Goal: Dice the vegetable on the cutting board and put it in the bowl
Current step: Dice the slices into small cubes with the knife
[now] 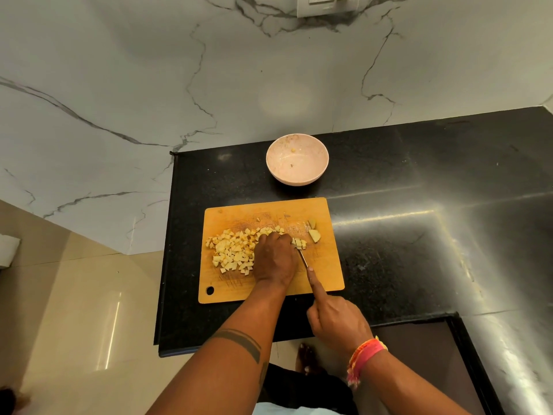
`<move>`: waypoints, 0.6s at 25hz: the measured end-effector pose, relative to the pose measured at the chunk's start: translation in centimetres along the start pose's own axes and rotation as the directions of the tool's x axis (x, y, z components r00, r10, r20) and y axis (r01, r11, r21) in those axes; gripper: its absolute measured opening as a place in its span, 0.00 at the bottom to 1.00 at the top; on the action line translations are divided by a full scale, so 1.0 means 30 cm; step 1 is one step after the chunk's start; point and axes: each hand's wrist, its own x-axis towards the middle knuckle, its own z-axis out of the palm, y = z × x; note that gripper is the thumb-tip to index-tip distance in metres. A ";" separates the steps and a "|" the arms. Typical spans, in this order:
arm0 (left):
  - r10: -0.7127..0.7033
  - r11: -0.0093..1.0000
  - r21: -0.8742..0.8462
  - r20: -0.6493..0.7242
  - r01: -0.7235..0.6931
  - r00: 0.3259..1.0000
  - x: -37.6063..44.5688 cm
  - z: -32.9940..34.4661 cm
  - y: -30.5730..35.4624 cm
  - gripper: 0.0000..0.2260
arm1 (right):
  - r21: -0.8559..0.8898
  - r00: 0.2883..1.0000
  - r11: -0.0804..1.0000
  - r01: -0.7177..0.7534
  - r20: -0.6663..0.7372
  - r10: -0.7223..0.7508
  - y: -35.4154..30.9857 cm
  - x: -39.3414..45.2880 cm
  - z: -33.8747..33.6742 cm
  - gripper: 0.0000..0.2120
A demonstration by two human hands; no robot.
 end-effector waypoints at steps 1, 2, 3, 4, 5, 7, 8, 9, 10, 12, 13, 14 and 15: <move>-0.010 1.000 0.008 -0.003 0.010 1.000 0.004 -0.002 0.001 0.13 | 0.014 1.000 1.000 0.002 -0.014 -0.002 0.010 -0.009 0.000 0.37; -0.018 1.000 0.009 -0.016 0.018 1.000 0.006 -0.004 0.005 0.13 | 0.034 1.000 0.999 0.001 -0.030 0.000 0.017 -0.015 -0.004 0.36; -0.008 1.000 0.004 -0.036 0.009 0.999 0.008 -0.006 0.012 0.14 | 0.060 0.999 0.998 0.000 -0.054 0.003 0.021 -0.017 -0.010 0.36; 0.032 0.999 -0.004 -0.062 -0.033 0.998 0.008 -0.007 0.022 0.14 | 0.086 0.996 0.996 -0.001 -0.084 0.008 0.023 -0.016 -0.019 0.36; 0.099 0.995 -0.001 -0.084 -0.100 0.992 0.006 -0.005 0.031 0.13 | 0.109 0.993 0.994 -0.006 -0.118 0.019 0.025 -0.011 -0.027 0.36; 0.233 0.972 0.042 -0.087 -0.230 0.969 0.009 0.012 0.041 0.10 | 0.134 0.986 0.991 -0.024 -0.161 0.046 0.030 -0.002 -0.043 0.36; 0.264 0.964 0.063 -0.075 -0.260 0.962 0.013 0.020 0.039 0.10 | 0.137 0.985 0.990 -0.027 -0.162 0.049 0.031 0.002 -0.049 0.36; 0.277 0.958 0.088 -0.064 -0.271 0.959 0.015 0.025 0.029 0.09 | 0.138 0.985 0.990 -0.025 -0.163 0.047 0.030 0.002 -0.051 0.36; 0.285 0.954 0.113 -0.062 -0.277 0.957 0.019 0.026 0.015 0.08 | 0.135 0.985 0.991 -0.023 -0.168 0.046 0.027 0.002 -0.052 0.36; 0.280 0.950 0.160 -0.063 -0.267 0.958 0.028 0.020 -0.018 0.08 | 0.146 0.984 0.989 -0.031 -0.172 0.056 0.032 0.013 -0.054 0.35; 0.258 0.955 0.170 -0.058 -0.245 0.965 0.033 0.015 -0.033 0.09 | 0.159 0.983 0.987 -0.035 -0.173 0.063 0.035 0.021 -0.054 0.35; 0.228 0.962 0.170 -0.060 -0.215 0.972 0.038 0.008 -0.041 0.10 | 0.172 0.982 0.984 -0.039 -0.178 0.070 0.036 0.028 -0.054 0.35; 0.211 0.966 0.168 -0.064 -0.198 0.975 0.041 0.002 -0.038 0.11 | 0.184 0.980 0.982 -0.041 -0.183 0.075 0.033 0.034 -0.056 0.35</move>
